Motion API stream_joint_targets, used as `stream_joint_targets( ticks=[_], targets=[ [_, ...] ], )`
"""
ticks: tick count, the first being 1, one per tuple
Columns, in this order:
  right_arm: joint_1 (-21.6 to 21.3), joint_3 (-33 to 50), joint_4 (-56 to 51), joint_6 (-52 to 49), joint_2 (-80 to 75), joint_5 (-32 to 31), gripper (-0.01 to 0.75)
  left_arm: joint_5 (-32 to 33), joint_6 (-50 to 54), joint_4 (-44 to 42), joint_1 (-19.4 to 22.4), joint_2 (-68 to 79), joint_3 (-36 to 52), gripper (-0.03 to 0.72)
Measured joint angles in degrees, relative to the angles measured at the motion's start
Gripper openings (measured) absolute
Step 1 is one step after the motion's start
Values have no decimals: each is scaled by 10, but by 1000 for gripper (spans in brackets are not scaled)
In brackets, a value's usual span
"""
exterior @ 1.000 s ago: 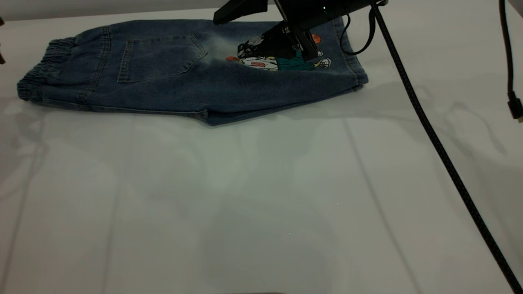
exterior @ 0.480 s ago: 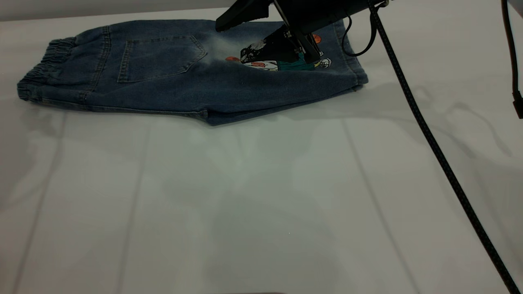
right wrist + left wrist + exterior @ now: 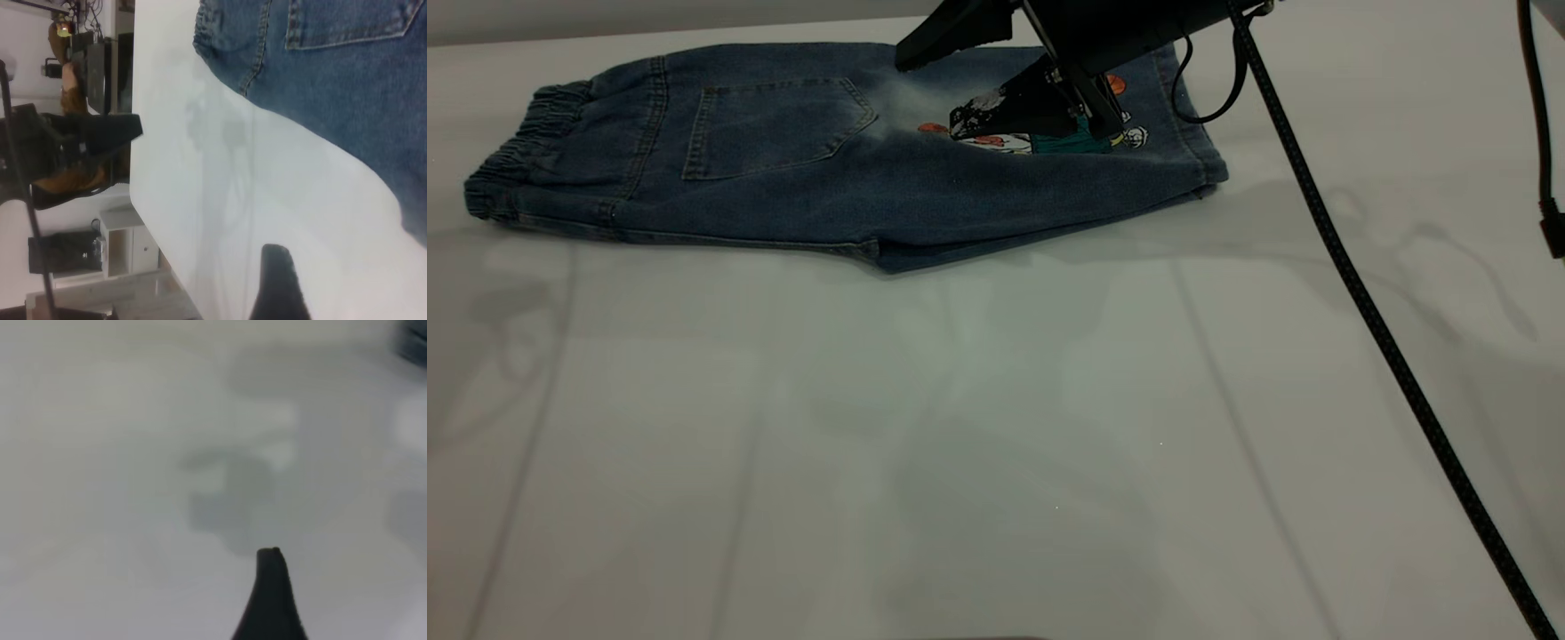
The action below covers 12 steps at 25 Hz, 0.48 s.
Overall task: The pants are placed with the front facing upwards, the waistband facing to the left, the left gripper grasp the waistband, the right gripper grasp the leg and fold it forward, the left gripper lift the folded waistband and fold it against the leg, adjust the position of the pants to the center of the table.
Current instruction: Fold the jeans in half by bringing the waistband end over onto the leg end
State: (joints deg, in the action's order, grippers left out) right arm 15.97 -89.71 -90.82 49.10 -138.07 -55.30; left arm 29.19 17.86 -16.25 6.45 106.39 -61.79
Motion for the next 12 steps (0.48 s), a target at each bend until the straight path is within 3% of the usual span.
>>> stream_joint_targets(
  ticks=[6, 12],
  targets=[
    [0, 0, 1, 0, 0, -15, 417, -2, -155, 198, 19, 32, -31, 508],
    [0, 0, 2, 0, 0, -20, 417, -10, -226, 346, 97, 60, -36, 508]
  ],
)
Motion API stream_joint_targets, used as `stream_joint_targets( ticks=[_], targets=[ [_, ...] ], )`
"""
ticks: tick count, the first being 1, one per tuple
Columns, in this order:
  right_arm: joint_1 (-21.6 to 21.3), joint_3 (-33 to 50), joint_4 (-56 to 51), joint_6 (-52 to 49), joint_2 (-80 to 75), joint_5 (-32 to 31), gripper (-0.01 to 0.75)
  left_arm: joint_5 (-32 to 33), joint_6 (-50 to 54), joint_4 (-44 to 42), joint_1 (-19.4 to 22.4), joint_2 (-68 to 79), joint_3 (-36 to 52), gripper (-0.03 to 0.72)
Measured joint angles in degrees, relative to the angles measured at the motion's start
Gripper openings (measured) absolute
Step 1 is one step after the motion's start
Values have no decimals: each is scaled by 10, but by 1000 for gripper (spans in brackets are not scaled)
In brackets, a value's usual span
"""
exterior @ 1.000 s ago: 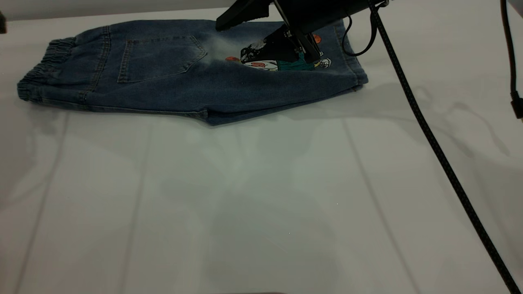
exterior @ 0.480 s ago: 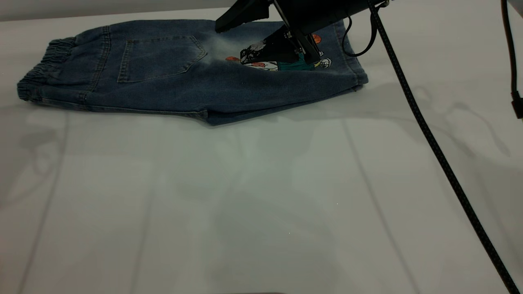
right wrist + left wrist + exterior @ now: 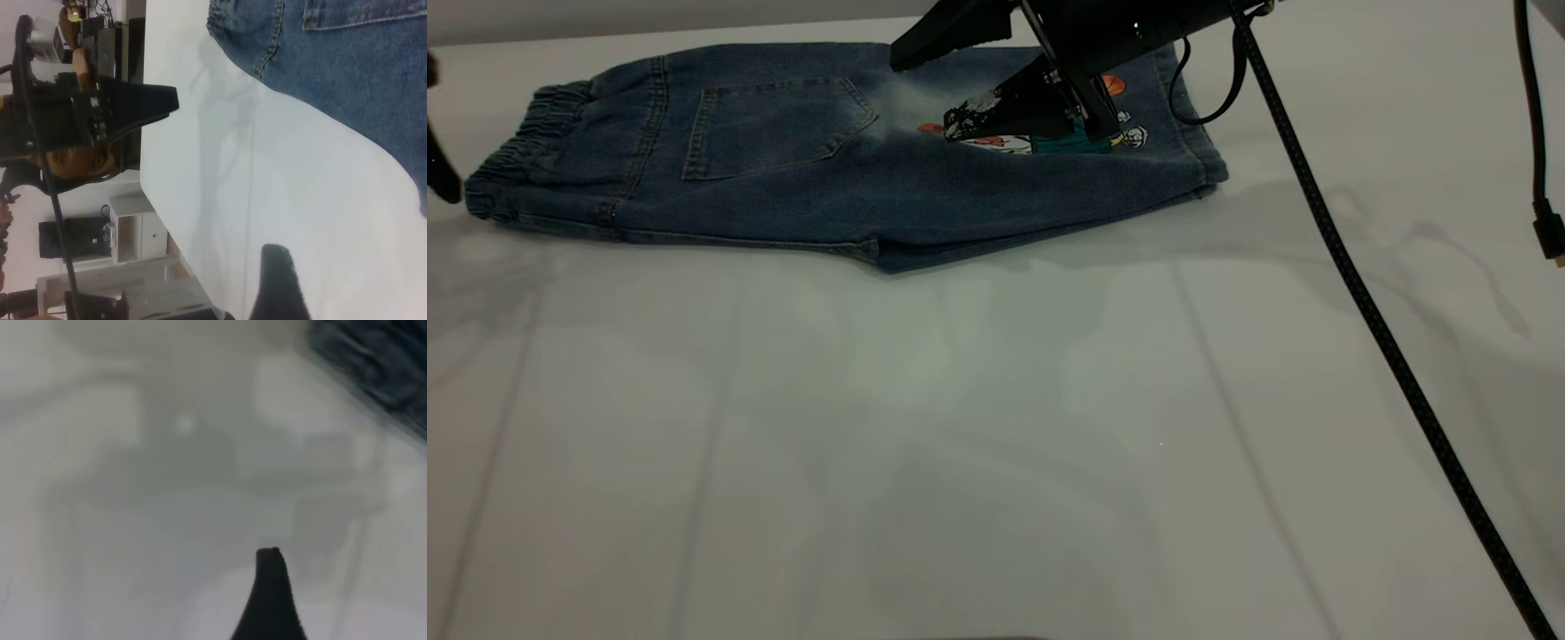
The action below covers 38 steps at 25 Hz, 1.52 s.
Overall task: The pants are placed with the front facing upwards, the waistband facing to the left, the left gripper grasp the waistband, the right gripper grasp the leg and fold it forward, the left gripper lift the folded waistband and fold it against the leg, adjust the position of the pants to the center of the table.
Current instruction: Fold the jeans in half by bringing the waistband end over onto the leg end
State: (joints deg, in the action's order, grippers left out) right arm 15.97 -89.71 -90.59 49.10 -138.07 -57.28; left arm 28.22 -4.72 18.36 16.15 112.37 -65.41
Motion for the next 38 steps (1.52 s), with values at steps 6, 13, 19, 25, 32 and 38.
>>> stream_joint_targets(
  ticks=[6, 13, 19, 25, 32, 38],
  targets=[
    [0, 0, 2, 0, 0, -2, 417, 2, -192, 221, 56, 8, -2, 507],
    [0, 0, 2, 0, 0, -2, 417, 24, -368, 422, 91, 58, -2, 502],
    [0, 0, 6, 0, 0, -2, 417, 15, -367, 432, 91, 84, -2, 500],
    [0, 0, 6, 0, 0, -2, 418, -15, -367, 434, 91, 100, -2, 500],
    [0, 0, 7, 0, 0, 0, 419, -37, -421, 493, 91, 101, -2, 499],
    [0, 0, 7, 0, 0, 3, 419, -33, -436, 522, 91, 134, -4, 499]
  ],
)
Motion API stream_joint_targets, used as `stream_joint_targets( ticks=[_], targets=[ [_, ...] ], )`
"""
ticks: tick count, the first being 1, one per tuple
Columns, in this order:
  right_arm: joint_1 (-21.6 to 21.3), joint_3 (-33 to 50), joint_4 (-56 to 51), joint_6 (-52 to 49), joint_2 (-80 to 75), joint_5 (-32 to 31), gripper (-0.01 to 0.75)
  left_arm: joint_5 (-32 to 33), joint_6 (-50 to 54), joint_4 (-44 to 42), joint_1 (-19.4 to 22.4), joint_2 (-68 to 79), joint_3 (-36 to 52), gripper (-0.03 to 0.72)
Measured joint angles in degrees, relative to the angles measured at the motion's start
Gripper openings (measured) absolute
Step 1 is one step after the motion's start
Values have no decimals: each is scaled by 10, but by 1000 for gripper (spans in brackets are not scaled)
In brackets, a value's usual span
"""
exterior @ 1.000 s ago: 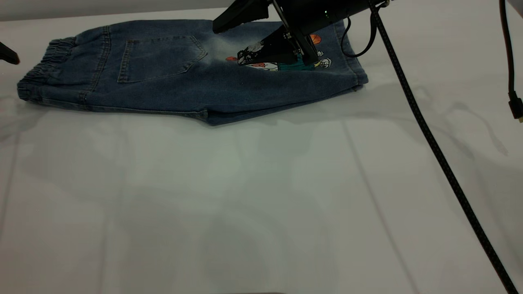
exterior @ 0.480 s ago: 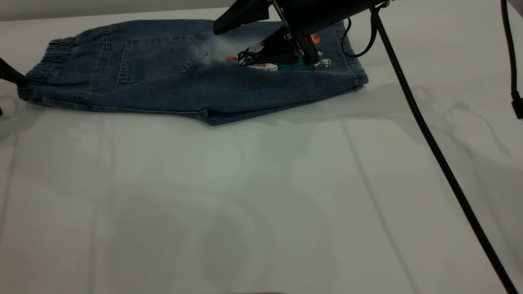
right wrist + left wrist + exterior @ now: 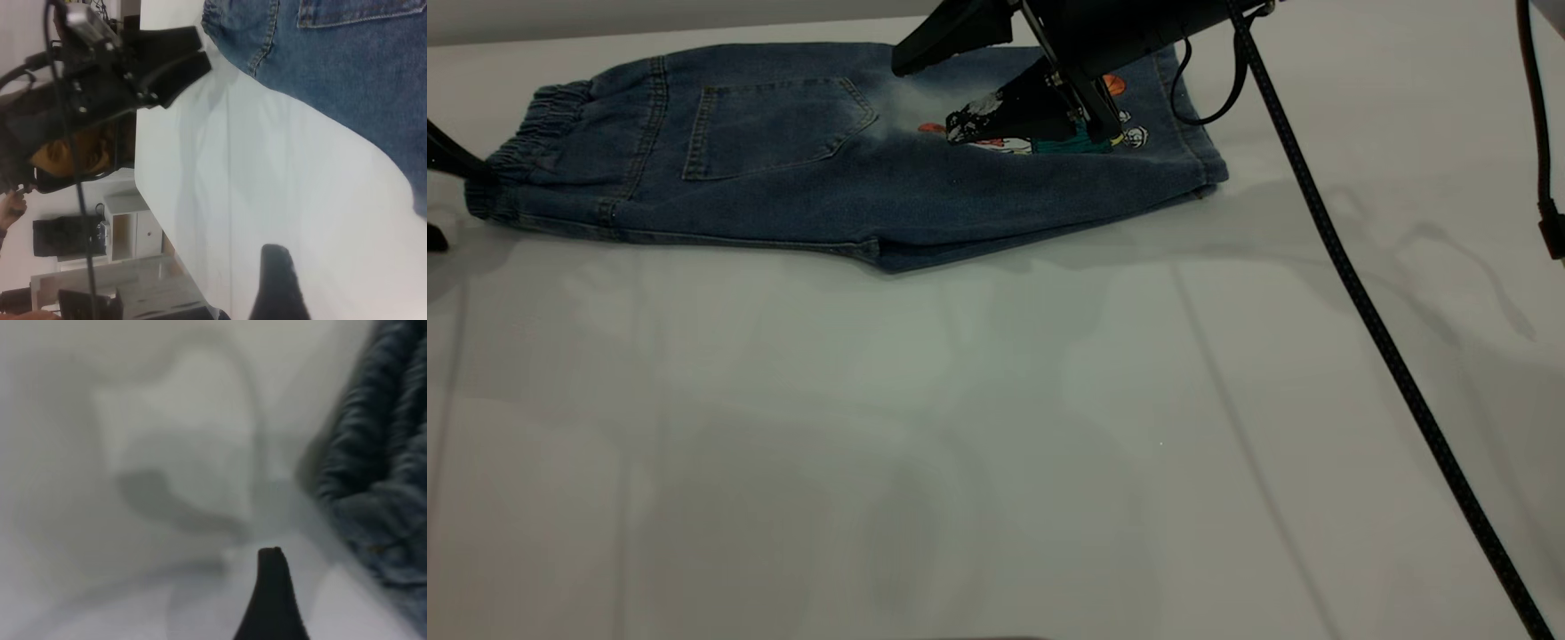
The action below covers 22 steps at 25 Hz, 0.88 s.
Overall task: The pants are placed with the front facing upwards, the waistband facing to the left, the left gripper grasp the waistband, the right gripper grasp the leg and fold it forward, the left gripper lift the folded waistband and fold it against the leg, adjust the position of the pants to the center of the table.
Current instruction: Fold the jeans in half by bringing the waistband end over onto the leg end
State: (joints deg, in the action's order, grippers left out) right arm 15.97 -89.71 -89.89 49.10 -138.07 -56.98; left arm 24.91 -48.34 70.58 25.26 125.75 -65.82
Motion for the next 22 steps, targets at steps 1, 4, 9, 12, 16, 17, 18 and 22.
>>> stream_joint_targets(
  ticks=[1, 4, 9, 12, 16, 17, 18, 22],
  targets=[
    [0, 0, 0, 0, 0, 0, 419, 1, -1, 0, 0, 7, -3, 499],
    [0, 0, 0, 0, 0, 0, 419, 9, -6, 2, -3, 18, -16, 499],
    [0, 0, 0, 0, 0, 2, 419, 10, -19, 4, -25, 25, -42, 499],
    [0, 0, 0, 0, 0, 4, 420, 7, -19, 16, -36, 35, -56, 499],
    [0, 0, 0, 0, 0, 7, 420, 6, -11, 30, -45, 50, -67, 487],
    [0, 0, 0, 0, 0, 8, 420, 7, -9, 36, -46, 53, -68, 480],
    [0, 0, 0, 0, 0, 8, 420, 8, -7, 42, -46, 54, -69, 470],
    [0, 0, 0, 0, 0, 9, 420, 10, -4, 55, -46, 61, -71, 417]
  ],
)
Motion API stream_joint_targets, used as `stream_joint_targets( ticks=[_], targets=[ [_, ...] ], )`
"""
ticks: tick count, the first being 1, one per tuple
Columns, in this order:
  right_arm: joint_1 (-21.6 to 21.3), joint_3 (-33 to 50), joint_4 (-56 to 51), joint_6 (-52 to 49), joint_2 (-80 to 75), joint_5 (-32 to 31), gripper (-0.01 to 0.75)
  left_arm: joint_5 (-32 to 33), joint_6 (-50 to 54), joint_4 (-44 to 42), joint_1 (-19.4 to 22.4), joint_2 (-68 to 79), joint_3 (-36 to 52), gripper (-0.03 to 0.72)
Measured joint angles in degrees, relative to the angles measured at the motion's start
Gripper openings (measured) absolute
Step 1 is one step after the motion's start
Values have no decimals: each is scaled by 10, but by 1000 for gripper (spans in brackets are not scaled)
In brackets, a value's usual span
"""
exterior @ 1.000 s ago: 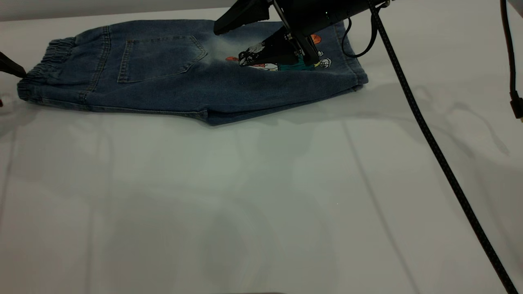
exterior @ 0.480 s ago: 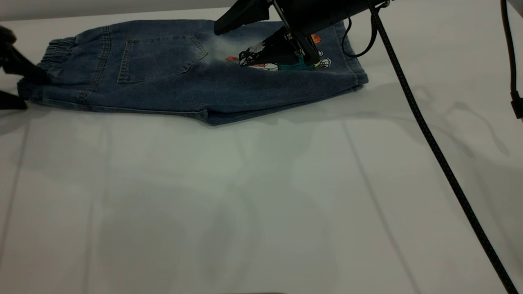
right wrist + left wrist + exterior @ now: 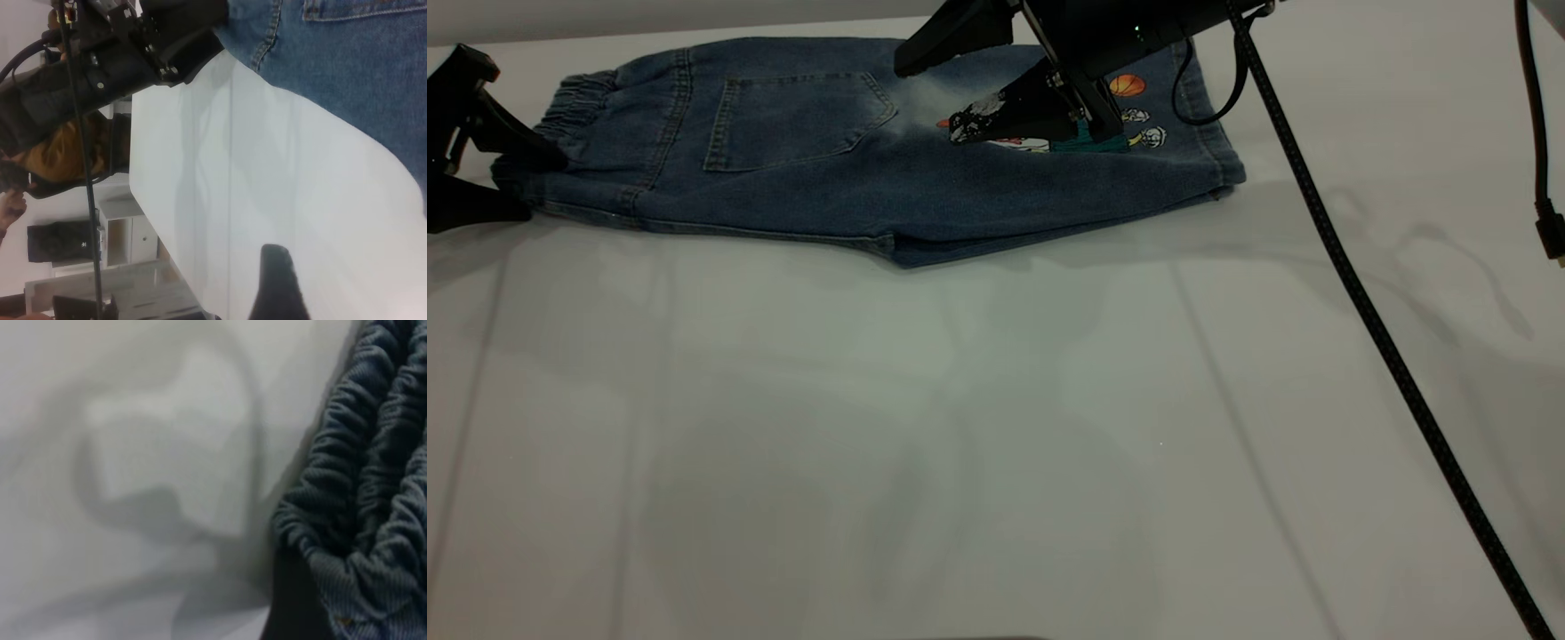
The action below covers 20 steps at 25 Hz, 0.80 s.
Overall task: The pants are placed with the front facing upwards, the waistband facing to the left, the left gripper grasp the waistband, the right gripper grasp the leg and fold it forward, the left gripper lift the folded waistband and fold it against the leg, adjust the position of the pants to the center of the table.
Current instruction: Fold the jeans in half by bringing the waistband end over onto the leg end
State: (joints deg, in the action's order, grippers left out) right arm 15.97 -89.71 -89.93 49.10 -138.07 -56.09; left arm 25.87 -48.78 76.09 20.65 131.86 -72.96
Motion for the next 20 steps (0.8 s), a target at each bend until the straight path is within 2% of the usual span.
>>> stream_joint_targets(
  ticks=[2, 7, 8, 16, 20],
  targets=[
    [0, 0, 0, 0, 0, 2, 420, 0, 0, 2, 0, 2, 0, 366],
    [0, 0, 0, 0, 0, 4, 420, -1, 0, 4, 0, 5, 0, 122],
    [0, 0, 0, 0, 0, 4, 420, -1, 0, 4, 0, 5, 0, 93],
    [0, -16, -59, 8, 0, -8, 420, 37, -19, -8, -2, -24, 0, 76],
    [12, -28, -66, 10, 1, 52, 420, 52, -31, -24, -25, -92, 0, 76]
  ],
)
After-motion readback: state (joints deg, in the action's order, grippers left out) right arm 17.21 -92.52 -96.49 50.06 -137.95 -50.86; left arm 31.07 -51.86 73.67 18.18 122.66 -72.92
